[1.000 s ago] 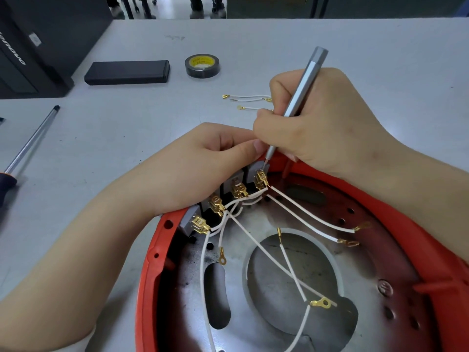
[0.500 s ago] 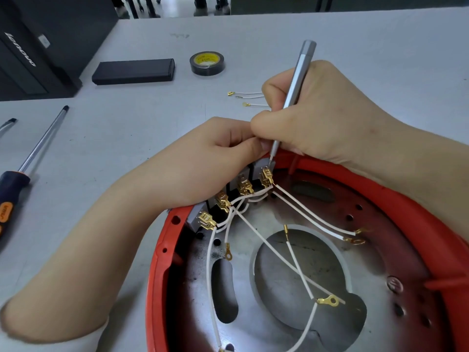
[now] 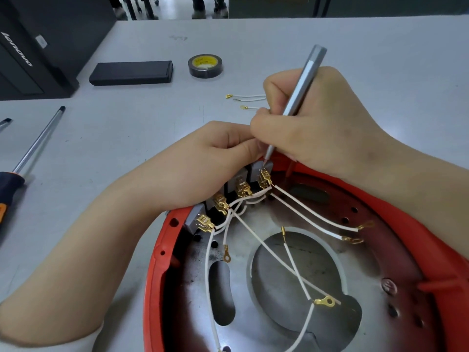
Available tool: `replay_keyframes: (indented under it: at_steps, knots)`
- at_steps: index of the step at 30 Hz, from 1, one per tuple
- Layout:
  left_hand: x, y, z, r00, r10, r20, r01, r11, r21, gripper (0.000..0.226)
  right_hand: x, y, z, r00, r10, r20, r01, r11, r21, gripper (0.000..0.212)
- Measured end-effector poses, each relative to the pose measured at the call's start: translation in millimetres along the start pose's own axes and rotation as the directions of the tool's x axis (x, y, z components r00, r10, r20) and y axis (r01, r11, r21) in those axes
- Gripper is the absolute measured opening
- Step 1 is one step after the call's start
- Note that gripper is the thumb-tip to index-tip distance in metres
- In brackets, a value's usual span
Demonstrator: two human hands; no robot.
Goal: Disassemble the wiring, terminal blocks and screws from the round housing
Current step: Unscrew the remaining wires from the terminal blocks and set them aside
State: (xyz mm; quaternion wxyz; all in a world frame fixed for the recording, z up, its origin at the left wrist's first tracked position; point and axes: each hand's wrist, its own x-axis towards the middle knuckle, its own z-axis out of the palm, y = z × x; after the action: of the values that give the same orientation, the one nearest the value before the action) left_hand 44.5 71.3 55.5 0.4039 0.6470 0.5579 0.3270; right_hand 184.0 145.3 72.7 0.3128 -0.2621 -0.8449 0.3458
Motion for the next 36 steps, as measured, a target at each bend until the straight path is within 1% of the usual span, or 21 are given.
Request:
replay_keyframes:
  at_steps: [2,9,18,21,26,28,31,33,36]
  knots:
    - [1,-2,0,1.000,0.013,0.004,-0.013,1.000,-0.011,0.023,1,0,1,1.000,-0.004,0.004,0.004,0.999,-0.036,0.041]
    - [0,1,0,1.000,0.029,0.002,-0.029,0.999,-0.038,0.024,3,1,2,1.000,-0.015,0.002,0.015,0.998,-0.059,0.044]
    - [1,0,-3,0.999,-0.034,-0.034,0.036,0.997,0.073,0.030,9,-2,4,0.997,0.031,0.073,-0.030,0.999,-0.018,0.043]
    - [1,0,-2,0.997,-0.050,-0.057,0.055,0.995,0.080,0.032,11,-4,4,0.995,0.035,0.088,-0.034,0.999,-0.016,0.042]
    - [2,0,-2,0.997,-0.064,-0.050,0.068,0.995,0.077,0.043,12,-3,3,0.994,0.031,0.107,-0.030,0.999,-0.012,0.044]
    - [2,-2,-2,0.998,-0.049,-0.048,0.053,0.996,0.078,0.041,8,-2,3,0.997,0.010,0.078,-0.008,1.000,-0.015,0.044]
    - [2,-2,-1,1.000,0.007,-0.012,-0.007,0.999,0.032,0.025,1,0,0,1.000,-0.021,-0.003,0.021,1.000,-0.023,0.045]
    - [2,1,0,0.999,0.027,0.021,-0.026,1.000,-0.017,0.026,-1,1,-1,0.999,-0.017,-0.035,0.017,1.000,0.012,0.044]
    - [2,0,0,0.999,0.043,0.021,-0.043,0.999,-0.012,0.027,0,0,-1,1.000,-0.019,-0.024,0.018,0.999,-0.038,0.044]
